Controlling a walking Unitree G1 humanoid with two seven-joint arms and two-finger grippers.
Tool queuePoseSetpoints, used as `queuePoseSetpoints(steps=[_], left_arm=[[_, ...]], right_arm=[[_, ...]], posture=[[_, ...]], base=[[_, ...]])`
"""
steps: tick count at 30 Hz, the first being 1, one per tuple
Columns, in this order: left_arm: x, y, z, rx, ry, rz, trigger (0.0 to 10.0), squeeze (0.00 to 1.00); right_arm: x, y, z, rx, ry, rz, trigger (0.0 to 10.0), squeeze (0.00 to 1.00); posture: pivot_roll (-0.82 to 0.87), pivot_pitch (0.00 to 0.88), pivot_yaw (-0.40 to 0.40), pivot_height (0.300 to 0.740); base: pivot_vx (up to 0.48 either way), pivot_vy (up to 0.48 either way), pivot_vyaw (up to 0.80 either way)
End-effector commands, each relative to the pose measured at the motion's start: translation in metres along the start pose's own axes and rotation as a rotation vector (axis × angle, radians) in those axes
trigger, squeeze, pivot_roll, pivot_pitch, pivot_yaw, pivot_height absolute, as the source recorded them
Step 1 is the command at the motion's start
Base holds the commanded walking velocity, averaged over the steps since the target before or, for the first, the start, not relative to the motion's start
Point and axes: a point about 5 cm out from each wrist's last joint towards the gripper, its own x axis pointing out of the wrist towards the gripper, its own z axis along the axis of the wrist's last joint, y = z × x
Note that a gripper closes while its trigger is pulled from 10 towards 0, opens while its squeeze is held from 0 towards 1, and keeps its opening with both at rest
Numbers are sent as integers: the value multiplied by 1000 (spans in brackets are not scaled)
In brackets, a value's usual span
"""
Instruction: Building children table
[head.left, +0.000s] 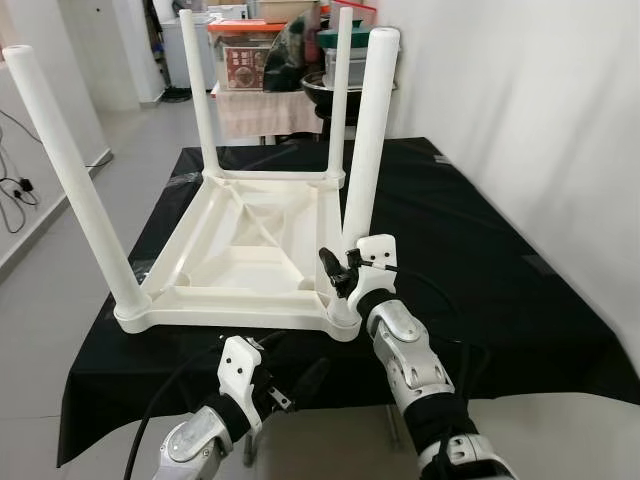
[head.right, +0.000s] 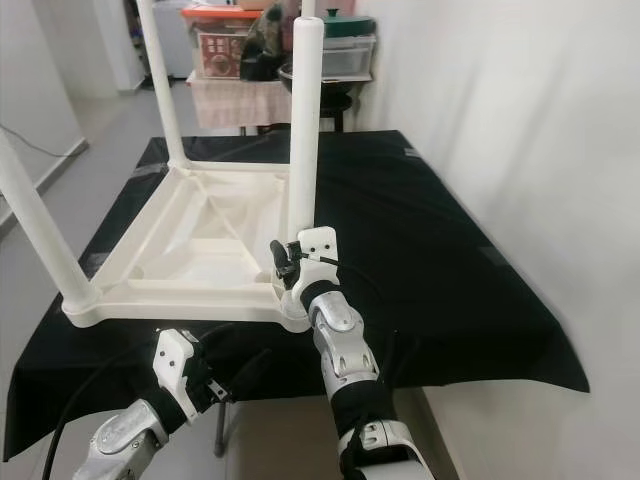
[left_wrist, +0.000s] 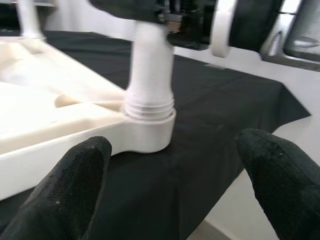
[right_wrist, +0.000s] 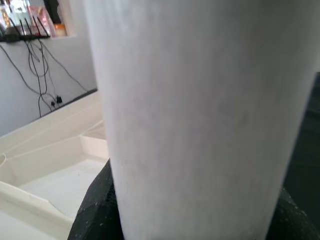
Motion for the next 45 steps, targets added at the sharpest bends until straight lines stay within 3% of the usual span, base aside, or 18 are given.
queuePoseSetpoints(steps=[1,2,3,4,8,12,13,16,26,27,28,29,39,41,42,43,44,45], left_arm=[[2,1,2,5,-1,-9,10000,0],[2,1,2,5,-1,-9,10000,0],[3,1,2,7,-2,-7,10000,0],[3,1,2,8,-3,-6,10000,0],[4,1,2,9,-3,-4,10000,0],[5,1,3,11,-4,-3,10000,0],[5,2,3,17,-3,-3,10000,0],[5,1,4,36,-2,1,10000,0],[-5,1,6,93,-1,56,10000,0],[-9,2,5,97,-3,75,10000,0],[-9,2,5,97,-3,75,10000,0],[-11,2,6,104,-6,89,10000,0],[-11,1,6,121,-13,106,10000,0],[-13,-1,6,118,-12,106,10000,0],[-13,-1,6,118,-12,106,10000,0],[-14,-1,6,113,-10,108,10000,0],[-14,-1,6,113,-10,108,10000,0],[-15,-1,5,101,-8,110,10000,0]], right_arm=[[-7,-2,-34,66,152,-32,3059,0],[-2,-5,-28,48,147,-31,3059,0],[2,-6,-22,44,140,-3,10000,0],[5,-8,-15,63,130,37,10000,1000],[6,-7,-7,95,118,63,10000,1000],[9,-13,10,142,75,181,10000,1000],[10,-17,17,124,59,281,10000,0],[8,-27,25,59,57,397,10000,0],[5,-54,40,-45,90,500,10000,0],[5,-58,43,-48,89,505,3059,0],[5,-58,43,-48,89,505,3059,0],[4,-60,46,-41,86,514,0,0],[-7,-72,34,-15,99,520,0,0],[-14,-79,10,11,124,323,0,0],[-14,-79,10,11,124,323,0,0],[-16,-80,-4,3,127,136,0,0],[-16,-80,-4,3,127,136,0,0],[-25,-66,-25,16,142,-1,0,0]], posture=[[7,0,-15,740],[7,0,-15,740],[11,0,-20,740],[14,0,-21,740],[12,0,-21,740],[14,0,-20,740],[18,0,-22,740],[29,0,-30,740],[35,0,-37,740],[42,0,-37,740],[42,0,-37,740],[48,0,-41,740],[22,0,-31,740],[17,0,-42,740],[17,0,-42,740],[6,0,-35,740],[6,0,-35,740],[7,0,-28,740]], base=[[0,0,0],[0,0,0],[0,0,0],[0,0,0],[0,0,0],[0,0,0],[0,0,0],[0,0,0],[0,0,0],[0,0,0],[0,0,0],[0,0,0],[0,0,0],[0,0,0],[0,0,0],[0,0,0],[0,0,0],[0,0,0]])
